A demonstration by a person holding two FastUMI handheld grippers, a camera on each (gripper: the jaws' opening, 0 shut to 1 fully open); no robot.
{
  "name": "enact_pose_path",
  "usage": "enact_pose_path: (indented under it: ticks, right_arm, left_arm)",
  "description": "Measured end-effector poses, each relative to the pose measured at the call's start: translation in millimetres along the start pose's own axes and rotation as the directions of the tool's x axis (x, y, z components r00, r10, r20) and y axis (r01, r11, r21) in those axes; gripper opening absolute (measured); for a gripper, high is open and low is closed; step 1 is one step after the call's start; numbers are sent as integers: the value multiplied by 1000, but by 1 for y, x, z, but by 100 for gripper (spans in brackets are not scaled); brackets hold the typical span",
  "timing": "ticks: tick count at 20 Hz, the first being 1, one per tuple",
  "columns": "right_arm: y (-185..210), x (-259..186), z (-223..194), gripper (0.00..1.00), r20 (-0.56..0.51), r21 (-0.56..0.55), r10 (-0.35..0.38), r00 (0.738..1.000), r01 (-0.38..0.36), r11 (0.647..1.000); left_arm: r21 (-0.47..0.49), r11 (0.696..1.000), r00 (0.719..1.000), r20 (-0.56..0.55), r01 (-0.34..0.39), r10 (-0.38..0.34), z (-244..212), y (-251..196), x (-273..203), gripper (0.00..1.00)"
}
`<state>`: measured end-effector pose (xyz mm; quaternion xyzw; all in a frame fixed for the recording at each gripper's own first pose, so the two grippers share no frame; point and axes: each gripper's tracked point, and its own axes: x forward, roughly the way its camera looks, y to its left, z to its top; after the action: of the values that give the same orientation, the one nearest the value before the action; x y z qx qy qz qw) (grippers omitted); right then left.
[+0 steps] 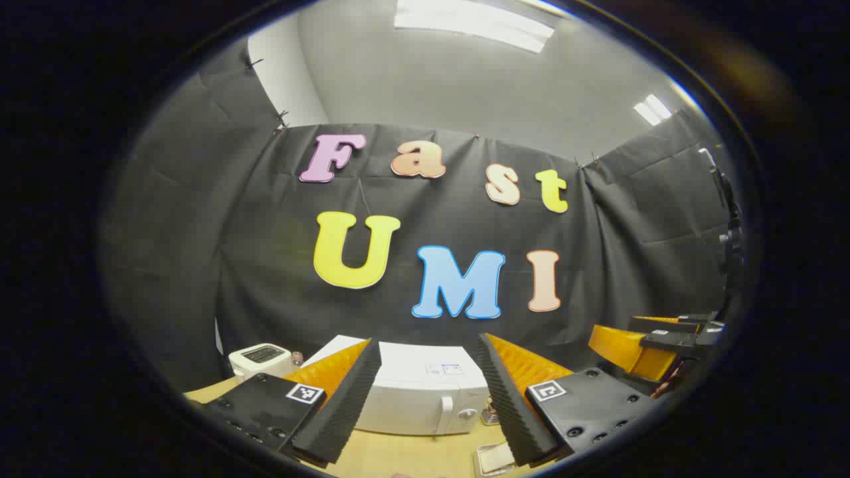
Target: Open the microwave oven with the left hand, put the food in, and close the microwave oven.
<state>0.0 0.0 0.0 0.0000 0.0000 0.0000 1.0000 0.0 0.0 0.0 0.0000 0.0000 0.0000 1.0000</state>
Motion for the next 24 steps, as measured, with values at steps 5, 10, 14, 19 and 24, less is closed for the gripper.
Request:
enact_pose_path:
  ticks: [5, 10, 14, 19, 24]
  right_arm:
    - [-7, -2, 5, 98, 15, -6, -15, 1000, 15, 1000]
    - [-5, -5, 3, 98, 14, 0, -33, 999, 33, 999]
    - [-1, -12, -4, 98, 6, -16, -59, 998, 59, 998]
    - [-7, -14, -10, 98, -4, -21, -82, 997, 82, 996]
    - [-22, -3, -18, 98, -16, -13, -87, 996, 87, 996]
  left_arm:
    - [5, 1000, 1000, 10, 17, -17, 6, -7, -1, 96]
    - [25, 999, 999, 19, 28, -29, 11, -2, -2, 96]
    - [-1, 999, 999, 5, 47, -47, 2, 2, -7, 96]
    - [-4, 997, 997, -7, 83, -83, -25, -8, 6, 96]
    - [29, 996, 994, -78, 82, -80, -85, -15, 37, 96]
